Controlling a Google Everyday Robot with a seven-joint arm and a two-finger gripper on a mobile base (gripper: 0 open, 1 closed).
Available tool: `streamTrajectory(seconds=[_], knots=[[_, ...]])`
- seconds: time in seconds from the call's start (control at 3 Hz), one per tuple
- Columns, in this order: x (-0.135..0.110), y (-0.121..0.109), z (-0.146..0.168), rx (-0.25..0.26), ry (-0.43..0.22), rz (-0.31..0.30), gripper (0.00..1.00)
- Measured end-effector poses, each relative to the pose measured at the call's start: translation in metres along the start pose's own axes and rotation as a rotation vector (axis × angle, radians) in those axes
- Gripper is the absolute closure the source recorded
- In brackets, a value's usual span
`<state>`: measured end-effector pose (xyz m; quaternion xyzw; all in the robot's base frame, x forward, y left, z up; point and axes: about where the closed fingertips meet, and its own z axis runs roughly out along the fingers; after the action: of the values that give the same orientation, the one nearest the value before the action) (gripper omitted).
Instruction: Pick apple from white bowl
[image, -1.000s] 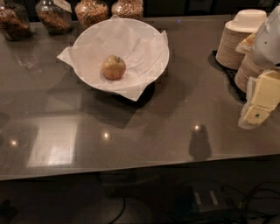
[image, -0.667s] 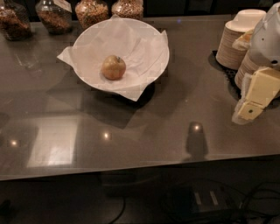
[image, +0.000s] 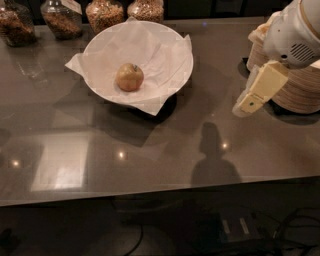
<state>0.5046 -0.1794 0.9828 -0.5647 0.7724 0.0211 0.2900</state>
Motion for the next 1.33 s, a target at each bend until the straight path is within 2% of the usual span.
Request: streamTrajectory(seconds=[0.33, 0.67, 1.33], knots=[[-0.034, -0.025, 0.019, 0.028, -0.122, 0.020, 0.00], [-0.080, -0.051, 0.041, 0.031, -0.241, 0.001, 0.00], [-0.155, -0.076, 0.094, -0.048, -0.378, -0.063, 0.00]])
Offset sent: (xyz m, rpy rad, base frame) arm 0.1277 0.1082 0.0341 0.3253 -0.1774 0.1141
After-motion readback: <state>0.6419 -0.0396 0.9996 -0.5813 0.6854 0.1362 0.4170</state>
